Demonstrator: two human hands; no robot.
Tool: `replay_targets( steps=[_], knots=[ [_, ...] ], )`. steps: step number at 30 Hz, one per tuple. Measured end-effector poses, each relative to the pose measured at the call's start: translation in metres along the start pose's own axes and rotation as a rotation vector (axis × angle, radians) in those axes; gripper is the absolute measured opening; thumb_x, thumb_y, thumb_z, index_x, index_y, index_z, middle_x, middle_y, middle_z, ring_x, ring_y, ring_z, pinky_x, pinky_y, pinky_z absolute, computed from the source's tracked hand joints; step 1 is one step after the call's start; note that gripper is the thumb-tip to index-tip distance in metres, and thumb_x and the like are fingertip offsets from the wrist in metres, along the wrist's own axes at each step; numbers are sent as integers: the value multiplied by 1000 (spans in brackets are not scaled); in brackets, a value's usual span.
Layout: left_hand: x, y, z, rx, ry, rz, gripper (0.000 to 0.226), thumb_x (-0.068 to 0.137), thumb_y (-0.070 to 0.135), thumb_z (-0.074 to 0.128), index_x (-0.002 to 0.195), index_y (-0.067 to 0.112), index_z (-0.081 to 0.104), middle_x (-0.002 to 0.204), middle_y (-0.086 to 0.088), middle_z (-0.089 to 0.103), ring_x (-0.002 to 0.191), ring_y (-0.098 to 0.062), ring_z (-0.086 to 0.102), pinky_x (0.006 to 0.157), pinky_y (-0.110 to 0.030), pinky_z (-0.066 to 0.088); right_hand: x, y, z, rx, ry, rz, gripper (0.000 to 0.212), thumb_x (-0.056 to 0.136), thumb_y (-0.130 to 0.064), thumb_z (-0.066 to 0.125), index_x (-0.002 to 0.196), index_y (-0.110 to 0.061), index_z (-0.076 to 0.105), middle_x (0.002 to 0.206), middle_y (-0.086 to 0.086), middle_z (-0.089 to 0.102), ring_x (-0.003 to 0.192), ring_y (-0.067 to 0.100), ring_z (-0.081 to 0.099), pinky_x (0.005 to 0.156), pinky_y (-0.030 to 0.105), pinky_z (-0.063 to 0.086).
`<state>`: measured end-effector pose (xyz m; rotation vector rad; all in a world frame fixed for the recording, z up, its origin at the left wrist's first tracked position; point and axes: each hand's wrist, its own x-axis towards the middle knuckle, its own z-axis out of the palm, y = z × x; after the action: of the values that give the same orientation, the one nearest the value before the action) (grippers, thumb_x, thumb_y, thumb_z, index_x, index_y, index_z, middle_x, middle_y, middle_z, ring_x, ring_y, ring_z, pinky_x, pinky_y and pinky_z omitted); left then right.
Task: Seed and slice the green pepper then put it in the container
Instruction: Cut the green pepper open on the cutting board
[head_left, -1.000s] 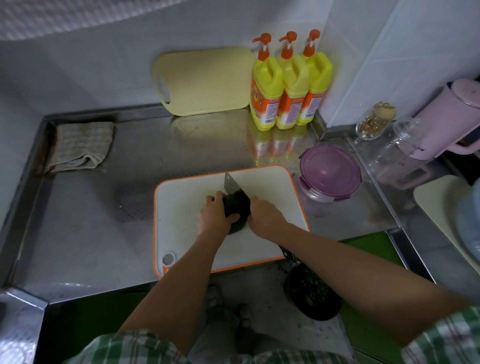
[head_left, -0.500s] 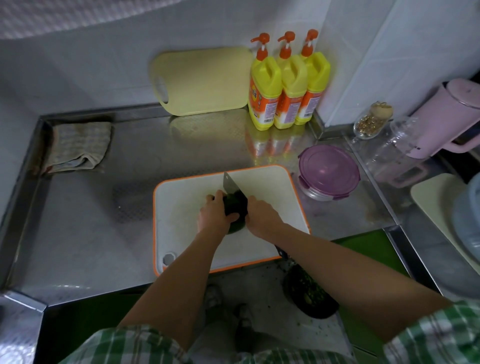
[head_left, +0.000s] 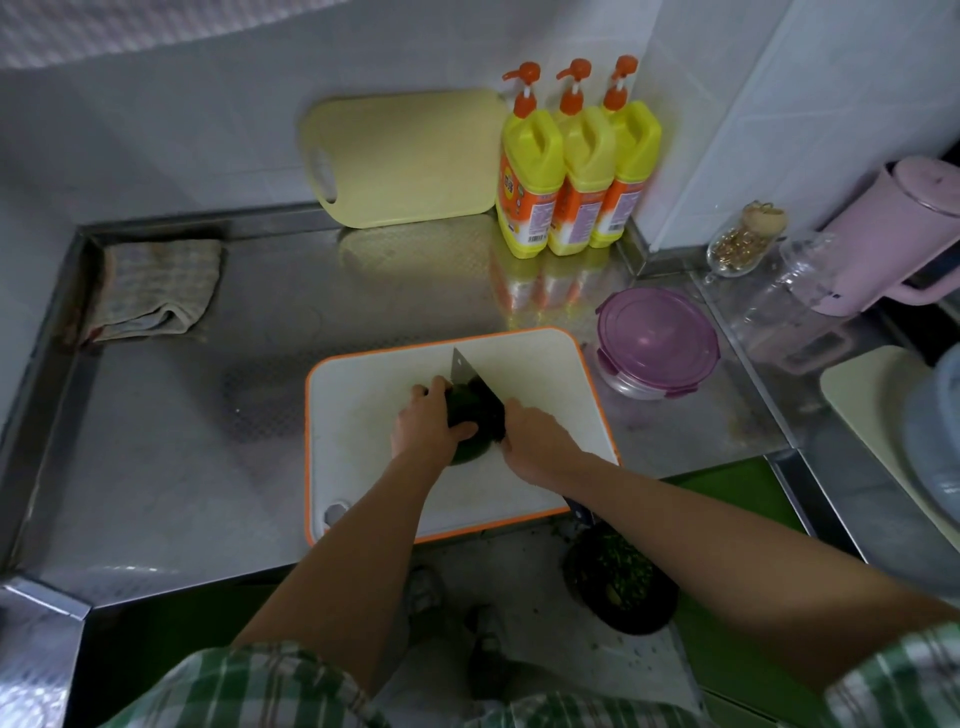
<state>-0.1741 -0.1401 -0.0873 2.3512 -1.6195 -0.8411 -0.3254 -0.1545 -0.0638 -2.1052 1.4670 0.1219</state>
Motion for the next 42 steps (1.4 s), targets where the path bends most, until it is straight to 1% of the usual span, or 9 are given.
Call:
replay_targets(
  steps=[7,11,13,16,18,26,32,38,42],
  knots=[
    [-2,3,-1,23,-19,-7,56,88,40,66,132,17,40,131,-11,42,107,-35,57,85,-42,50,3,-4,5,-23,49,-2,23,101,-17,38,117,-3,48,109,15,60,94,27,60,68,26,37],
    [-16,0,7,170,-43,28,107,75,57,73,153,22,9,159,-10,1,134,-35,32,99,-44,44,1,-1,3,-6,49,-18,25,100,-15,40,119,0,47,112,17,59,91,27,58,69,26,34],
    [-22,2,12,300,8,80,120,68,57,78,153,21,2,154,-10,6,132,-32,29,93,-42,49,-4,1,3,-18,66,-33,26,100,-16,40,120,0,46,111,17,60,94,29,59,69,26,34],
    [-19,4,12,365,115,170,96,70,50,79,142,18,25,135,-7,34,115,-29,42,79,-38,54,-11,3,3,-23,77,-41,29,101,-20,42,122,0,44,113,17,60,99,30,60,69,25,33],
    [-12,3,6,312,119,175,82,70,51,77,133,17,35,126,-6,40,108,-29,47,78,-38,53,-15,4,-2,-21,79,-38,32,101,-23,41,124,-1,44,114,18,60,100,31,60,69,26,32],
    [4,-4,-3,168,50,143,74,73,51,75,129,18,42,124,-8,43,103,-30,55,87,-40,52,-7,-2,0,-39,108,-4,35,102,-23,38,130,-2,40,114,16,60,100,30,61,67,28,36],
    [13,-6,-10,121,-6,135,70,75,50,73,131,19,45,125,-9,46,106,-32,55,91,-41,49,7,-7,15,-106,109,33,48,103,-22,33,147,-6,23,129,15,54,112,28,57,88,33,44],
    [17,-10,-14,59,-29,126,69,75,48,72,133,21,48,128,-8,48,110,-31,54,94,-40,48,8,-9,13,-77,117,41,42,102,-22,36,139,-4,32,119,16,58,103,30,60,78,35,45],
    [17,-8,-14,52,-27,125,68,76,48,72,134,20,49,128,-9,48,110,-31,54,95,-39,47,11,-13,17,-70,108,58,41,102,-20,35,139,-3,33,120,18,57,105,33,59,82,38,45]
  ],
)
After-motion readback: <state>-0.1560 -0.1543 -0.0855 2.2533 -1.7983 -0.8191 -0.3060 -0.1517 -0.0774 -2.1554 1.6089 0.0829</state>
